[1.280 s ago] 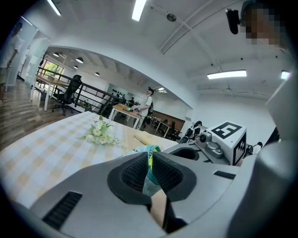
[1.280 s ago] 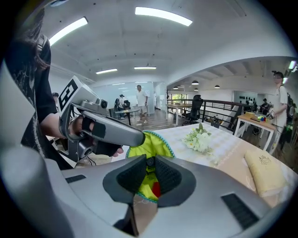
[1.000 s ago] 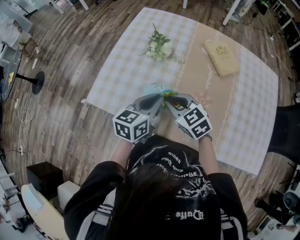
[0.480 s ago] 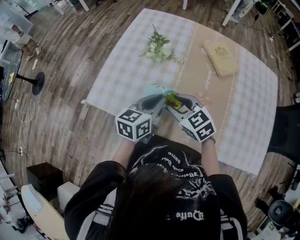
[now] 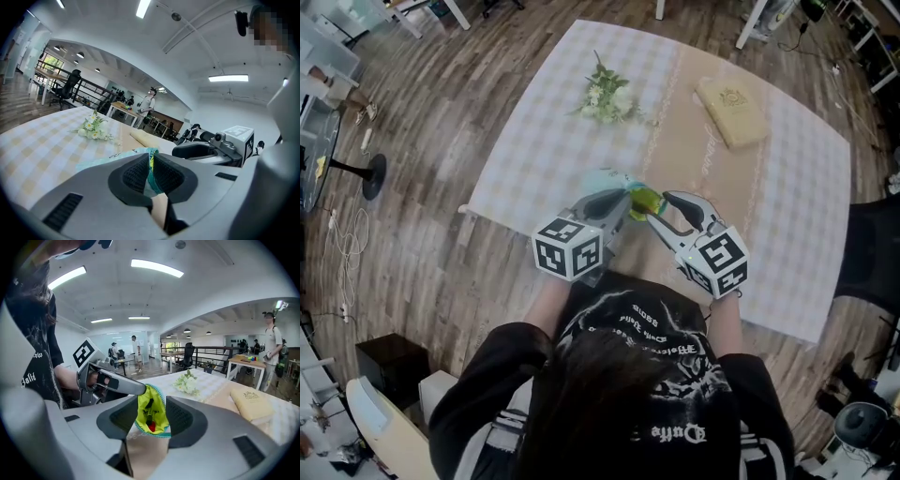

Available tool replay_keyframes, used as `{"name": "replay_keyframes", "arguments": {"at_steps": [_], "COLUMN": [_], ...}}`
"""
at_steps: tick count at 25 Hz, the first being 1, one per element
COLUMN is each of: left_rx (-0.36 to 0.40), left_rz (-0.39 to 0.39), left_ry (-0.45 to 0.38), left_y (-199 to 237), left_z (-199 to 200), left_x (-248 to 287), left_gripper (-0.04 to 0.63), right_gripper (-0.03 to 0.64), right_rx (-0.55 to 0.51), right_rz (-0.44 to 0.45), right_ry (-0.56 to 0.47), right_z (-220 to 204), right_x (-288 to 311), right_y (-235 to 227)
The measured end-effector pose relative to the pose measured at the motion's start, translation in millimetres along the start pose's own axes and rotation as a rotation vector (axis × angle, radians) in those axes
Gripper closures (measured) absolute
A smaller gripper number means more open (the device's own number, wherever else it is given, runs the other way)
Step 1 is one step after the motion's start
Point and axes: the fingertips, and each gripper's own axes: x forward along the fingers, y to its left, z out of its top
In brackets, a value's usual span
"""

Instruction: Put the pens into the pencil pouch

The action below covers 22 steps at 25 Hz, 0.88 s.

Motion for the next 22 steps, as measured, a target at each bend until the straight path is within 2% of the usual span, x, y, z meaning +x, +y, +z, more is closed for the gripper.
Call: {"name": "replay_keyframes", "arguments": {"at_steps": [4,12,18,22], "left_rx": [0.018,0.069,0.142,0.145], "left_rz": [-0.016,-0.056,-0.074,-0.058], "left_ry": [0.025,0.125,0.226,0.24], "left_y": [-6.8,-20.2,-30.1,-32.2], "left_z": [-7.4,-32.0,-61.0,-72.9], "left_x": [12.0,52.7,77.9,89.3], "left_gripper": [0.551,0.551,0.551,0.551], "right_gripper": [0.42,0.426,0.431,0.433], "right_rx": [0.046,0.12,0.164,0.173], "right_rz": [-0.098,-0.28,-0.382,-0.41], "right_ry": [-0.015,-0.006,0.02,0.043], "right_z": [-12.6,-40.6,-63.8,-78.1], "right_x": [-20.8,-61.8,-84.8,-95.5], "right_y": [-19.6,-53.1,-66.5,-71.7]}}
